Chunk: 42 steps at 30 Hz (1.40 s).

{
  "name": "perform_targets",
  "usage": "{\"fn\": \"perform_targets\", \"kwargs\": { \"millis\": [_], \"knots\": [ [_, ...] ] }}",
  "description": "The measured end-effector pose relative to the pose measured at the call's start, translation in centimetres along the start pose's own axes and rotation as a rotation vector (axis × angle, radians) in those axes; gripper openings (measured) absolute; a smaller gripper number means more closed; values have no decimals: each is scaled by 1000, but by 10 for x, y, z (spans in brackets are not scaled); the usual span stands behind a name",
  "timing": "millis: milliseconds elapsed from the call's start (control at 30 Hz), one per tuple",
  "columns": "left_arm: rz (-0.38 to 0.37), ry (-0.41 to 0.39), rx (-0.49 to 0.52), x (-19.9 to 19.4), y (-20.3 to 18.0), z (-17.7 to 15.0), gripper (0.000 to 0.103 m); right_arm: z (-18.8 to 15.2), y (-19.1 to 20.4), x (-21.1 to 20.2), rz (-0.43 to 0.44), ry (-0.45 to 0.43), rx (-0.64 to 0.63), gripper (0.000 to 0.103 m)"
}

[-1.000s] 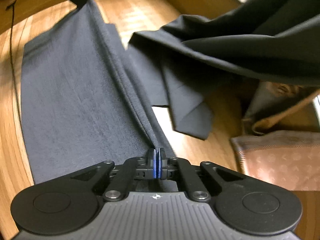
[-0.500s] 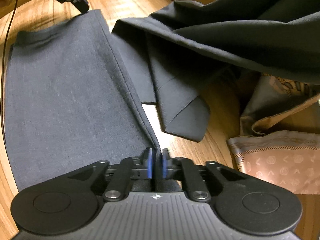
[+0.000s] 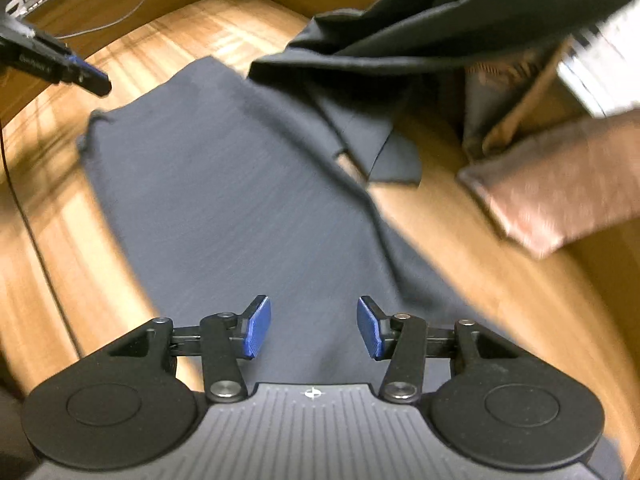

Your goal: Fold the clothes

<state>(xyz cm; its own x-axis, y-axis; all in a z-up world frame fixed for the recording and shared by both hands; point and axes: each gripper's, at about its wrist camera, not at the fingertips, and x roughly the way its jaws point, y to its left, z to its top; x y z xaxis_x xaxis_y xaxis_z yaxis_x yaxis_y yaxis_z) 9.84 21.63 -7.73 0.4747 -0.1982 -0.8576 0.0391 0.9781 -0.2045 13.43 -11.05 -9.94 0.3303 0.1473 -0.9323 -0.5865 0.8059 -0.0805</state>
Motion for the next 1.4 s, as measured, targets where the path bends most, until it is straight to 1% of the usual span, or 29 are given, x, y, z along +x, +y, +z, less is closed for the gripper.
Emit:
{"fn": "perform_targets", "kwargs": {
  "millis": [33, 100, 200, 233, 300, 333, 367, 433, 500, 533, 567, 633, 667, 700, 767, 867, 933, 1000, 1100, 1200, 1267, 1367, 1400],
  "knots": [
    [-8, 9, 1, 1, -1, -6, 27, -8, 5, -3, 2, 6, 13, 53],
    [10, 13, -11, 5, -3, -12, 32, -25, 15, -10, 4, 16, 43, 53],
    [96, 32, 0, 13, -10, -14, 31, -48, 27, -17, -8, 26, 103, 53],
    [101, 23, 5, 11, -12, -13, 32, -56, 31, -20, -17, 26, 129, 54],
    [76, -3, 13, 4, -19, -10, 32, -70, 37, -24, -42, 20, 184, 56],
    [66, -16, 22, 1, -23, -8, 32, -78, 39, -27, -68, 12, 220, 59],
    [55, -27, 47, 0, -30, -5, 32, -86, 41, -29, -95, 4, 257, 62],
    [35, -29, 109, 5, -45, -1, 34, -102, 42, -35, -181, -20, 354, 66],
    [16, -18, 165, 14, -60, 4, 35, -119, 40, -40, -271, -39, 456, 77],
    [3, -8, 193, 22, -68, 5, 36, -127, 39, -42, -317, -49, 508, 87],
    [-10, 3, 220, 29, -77, 7, 37, -135, 38, -45, -362, -59, 559, 91],
    [-36, 24, 275, 45, -93, 10, 38, -151, 36, -50, -454, -78, 660, 92],
    [-50, 35, 305, 51, -101, 10, 38, -158, 34, -50, -498, -74, 699, 98],
    [-59, 42, 330, 54, -106, 10, 38, -164, 31, -50, -544, -66, 722, 102],
    [-76, 56, 379, 59, -116, 8, 42, -176, 27, -49, -639, -56, 764, 102],
    [-98, 91, 415, 67, -120, 4, 43, -191, 12, -42, -747, -38, 851, 102],
    [-117, 103, 432, 70, -121, 3, 49, -201, 1, -38, -789, -38, 915, 102],
    [-128, 119, 443, 72, -122, 6, 51, -208, -13, -33, -830, -40, 976, 102],
    [-120, 160, 470, 74, -129, 12, 51, -215, -31, -26, -869, -64, 1041, 102],
    [-153, 181, 490, 76, -144, 17, 51, -219, -50, -12, -885, -57, 1071, 102],
    [-176, 179, 511, 81, -162, 22, 51, -222, -62, -3, -896, -53, 1090, 102],
    [-209, 170, 549, 89, -195, 30, 51, -226, -73, 10, -916, -32, 1081, 102],
    [-222, 168, 558, 92, -204, 31, 51, -228, -74, 11, -926, -46, 1080, 102]
  ]
}}
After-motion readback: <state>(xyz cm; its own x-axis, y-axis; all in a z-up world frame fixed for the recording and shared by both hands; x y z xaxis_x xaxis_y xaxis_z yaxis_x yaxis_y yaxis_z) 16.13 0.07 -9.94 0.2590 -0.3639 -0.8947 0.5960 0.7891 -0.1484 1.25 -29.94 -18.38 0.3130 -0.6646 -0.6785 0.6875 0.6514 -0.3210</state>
